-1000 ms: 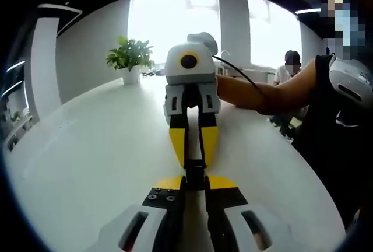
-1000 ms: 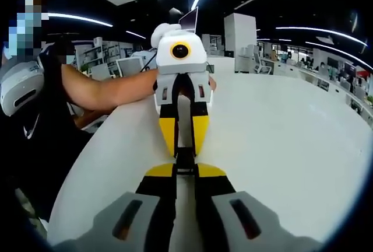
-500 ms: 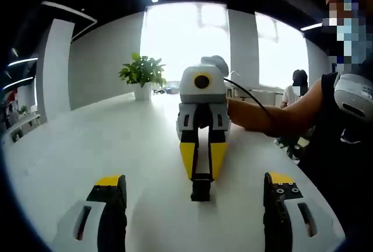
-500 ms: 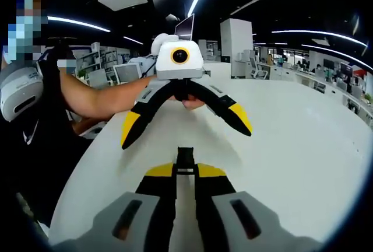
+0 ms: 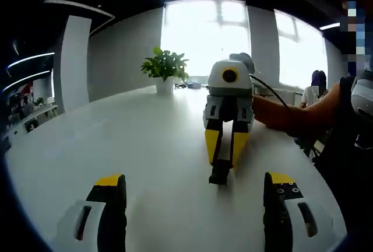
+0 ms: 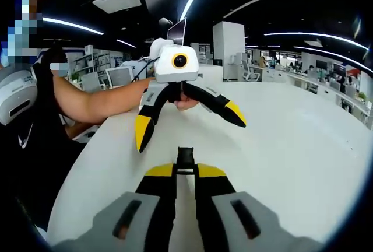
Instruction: Snap the two parts of the plastic buckle together until the buckle closes and remains connected.
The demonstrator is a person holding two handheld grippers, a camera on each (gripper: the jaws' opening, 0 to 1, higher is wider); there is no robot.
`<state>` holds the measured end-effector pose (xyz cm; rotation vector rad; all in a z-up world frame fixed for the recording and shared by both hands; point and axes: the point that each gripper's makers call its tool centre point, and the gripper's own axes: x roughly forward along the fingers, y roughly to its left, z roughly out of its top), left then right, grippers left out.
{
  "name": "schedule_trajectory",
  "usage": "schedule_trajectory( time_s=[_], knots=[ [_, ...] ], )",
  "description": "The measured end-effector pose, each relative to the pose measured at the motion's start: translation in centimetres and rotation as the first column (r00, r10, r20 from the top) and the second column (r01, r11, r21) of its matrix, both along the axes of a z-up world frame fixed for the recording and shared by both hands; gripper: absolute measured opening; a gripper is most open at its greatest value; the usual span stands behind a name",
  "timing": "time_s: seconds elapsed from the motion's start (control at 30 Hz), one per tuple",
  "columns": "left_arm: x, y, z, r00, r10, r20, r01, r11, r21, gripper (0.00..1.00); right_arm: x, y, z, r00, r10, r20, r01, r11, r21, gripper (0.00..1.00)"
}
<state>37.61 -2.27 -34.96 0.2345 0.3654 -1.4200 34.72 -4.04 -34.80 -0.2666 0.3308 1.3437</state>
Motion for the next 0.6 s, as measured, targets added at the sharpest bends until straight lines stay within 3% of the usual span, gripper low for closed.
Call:
schedule_trajectory(
  time_s=[0.17,0.27,0.4,0.47,0.53,0.6],
  knots=[
    [0.9,0.5,0.7,0.998,0.050,0.032,-0.050,0.999,-0.008,0.93,1.0,-0.3,0.3,0.999,-0.043,0.029,0.043,0.999,0.002,0.09],
    [1.8,0.8,1.3,0.995,0.099,0.025,-0.098,0.994,-0.039,0.99,2.6,-0.9,0.6,0.990,-0.119,0.070,0.119,0.993,0.007,0.09],
    [5.2,2.5,1.0,0.965,0.250,0.083,-0.250,0.968,-0.004,0.99,3.6,-1.6,0.7,0.982,-0.175,0.072,0.175,0.985,0.009,0.09],
    [6.2,3.3,0.5,0.952,0.290,0.100,-0.294,0.955,0.027,0.99,4.1,-1.8,0.7,0.977,-0.196,0.082,0.196,0.980,0.007,0.09],
    [6.5,3.4,0.6,0.950,0.296,0.101,-0.299,0.954,0.018,0.99,4.4,-2.0,0.7,0.973,-0.214,0.087,0.214,0.977,0.008,0.09],
    [7.4,3.9,0.9,0.934,0.345,0.089,-0.346,0.938,0.003,0.96,4.6,-2.2,0.7,0.970,-0.225,0.090,0.226,0.974,0.005,0.09]
  ],
)
